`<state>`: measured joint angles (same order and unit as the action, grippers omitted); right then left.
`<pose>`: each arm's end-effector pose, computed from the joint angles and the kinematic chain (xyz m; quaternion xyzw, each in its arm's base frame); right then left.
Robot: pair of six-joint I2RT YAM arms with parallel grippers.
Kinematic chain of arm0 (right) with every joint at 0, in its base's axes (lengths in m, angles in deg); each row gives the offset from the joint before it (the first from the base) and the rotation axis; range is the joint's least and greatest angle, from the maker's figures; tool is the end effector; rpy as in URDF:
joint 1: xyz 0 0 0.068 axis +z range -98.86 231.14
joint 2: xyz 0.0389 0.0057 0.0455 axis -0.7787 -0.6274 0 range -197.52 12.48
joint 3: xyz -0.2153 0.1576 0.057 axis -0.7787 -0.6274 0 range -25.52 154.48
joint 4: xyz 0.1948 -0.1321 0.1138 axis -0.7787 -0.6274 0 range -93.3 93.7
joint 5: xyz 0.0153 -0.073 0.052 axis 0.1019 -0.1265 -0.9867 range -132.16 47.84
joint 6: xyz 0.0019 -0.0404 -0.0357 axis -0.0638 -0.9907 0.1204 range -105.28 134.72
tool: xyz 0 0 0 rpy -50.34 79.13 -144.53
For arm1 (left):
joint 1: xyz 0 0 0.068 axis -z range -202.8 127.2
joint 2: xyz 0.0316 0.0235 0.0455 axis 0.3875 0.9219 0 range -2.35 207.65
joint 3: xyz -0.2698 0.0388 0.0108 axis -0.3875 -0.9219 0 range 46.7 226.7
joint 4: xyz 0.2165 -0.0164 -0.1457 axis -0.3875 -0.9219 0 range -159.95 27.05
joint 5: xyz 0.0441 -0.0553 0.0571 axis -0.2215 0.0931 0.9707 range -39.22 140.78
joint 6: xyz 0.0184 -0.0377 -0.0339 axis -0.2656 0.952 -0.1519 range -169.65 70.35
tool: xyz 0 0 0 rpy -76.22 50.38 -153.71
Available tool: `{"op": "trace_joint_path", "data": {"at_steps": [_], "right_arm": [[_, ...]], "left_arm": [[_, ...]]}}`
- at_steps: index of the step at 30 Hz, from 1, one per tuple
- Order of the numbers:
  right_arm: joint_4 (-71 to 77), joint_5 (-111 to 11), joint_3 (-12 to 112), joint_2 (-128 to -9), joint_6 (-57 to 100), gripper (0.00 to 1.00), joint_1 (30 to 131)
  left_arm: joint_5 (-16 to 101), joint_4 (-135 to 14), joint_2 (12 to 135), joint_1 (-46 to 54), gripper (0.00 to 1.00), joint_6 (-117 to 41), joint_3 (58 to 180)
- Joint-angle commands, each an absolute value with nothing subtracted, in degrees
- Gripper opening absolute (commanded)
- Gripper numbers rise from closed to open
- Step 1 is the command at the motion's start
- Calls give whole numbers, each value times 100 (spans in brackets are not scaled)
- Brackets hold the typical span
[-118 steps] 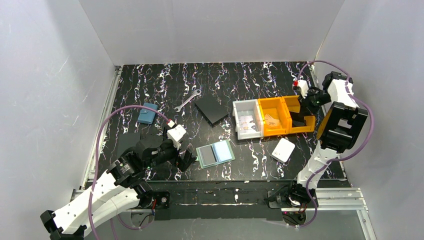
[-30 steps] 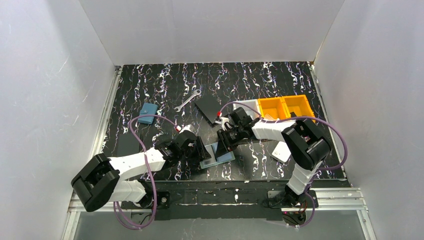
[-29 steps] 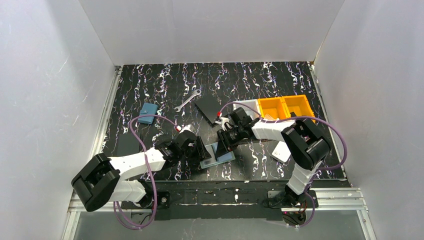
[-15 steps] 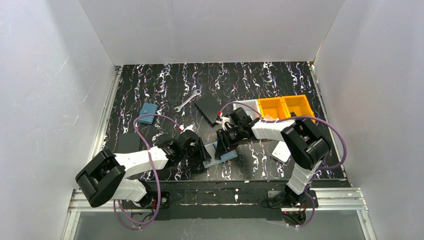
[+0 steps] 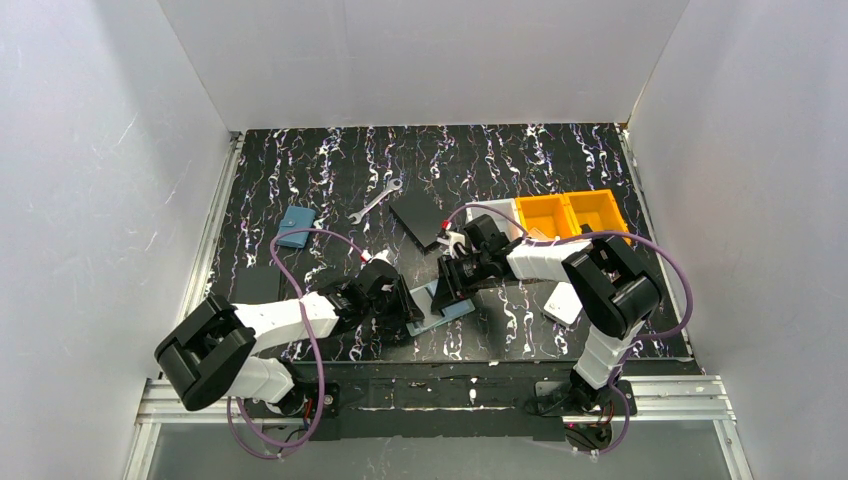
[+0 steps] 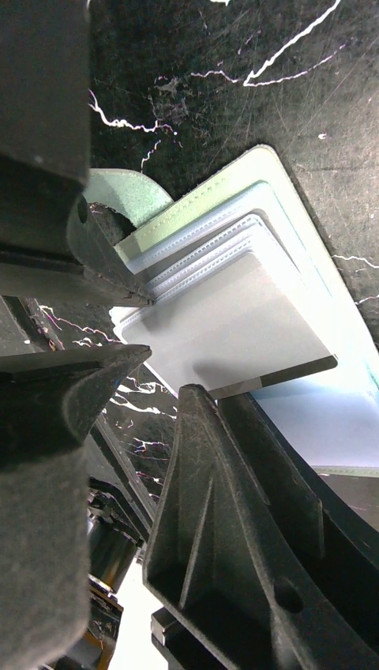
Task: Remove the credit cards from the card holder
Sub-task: Remove the credit card from the card holder.
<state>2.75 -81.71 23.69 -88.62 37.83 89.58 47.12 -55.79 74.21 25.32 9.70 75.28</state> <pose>0.2447 0.2232 0.1361 -0.2258 0.8696 0.4290 0.0936 0.1653 -0.1878 0.1568 -0.0758 0.9058 -0.3525 0.2226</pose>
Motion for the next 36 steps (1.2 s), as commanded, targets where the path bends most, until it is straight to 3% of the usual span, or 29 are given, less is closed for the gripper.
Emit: {"op": "trace_joint_path", "data": {"at_steps": [1,13,17,23,25,31,36], "right_arm": [[577,-8254,2318,-8834,3946,34,8953],[734,-8307,2135,-8457,3876,2,8724],[1046,-8593,1968,-8261,3972,1,8668],[1555,-9041,1763,-8085,4310,1,8574],[1904,-9282,1658,-8034,4548,1,8518],[2886,-9807,1378,-7942,5295,1,8413],[3156,-9924,1324,-7888,5508,1,8384]], "left_arm": [[4780,-5945,7592,2556,23,837,7449],[4896,-5934,7164,2559,23,897,7287],[4999,-5945,6471,2556,31,872,7158],[5246,-5862,5109,2546,58,918,6698],[4996,-5052,4591,2554,62,1055,6185],[4753,-3069,4904,2544,59,1457,5619],[4837,-2748,5074,2540,52,1411,5634]]}}
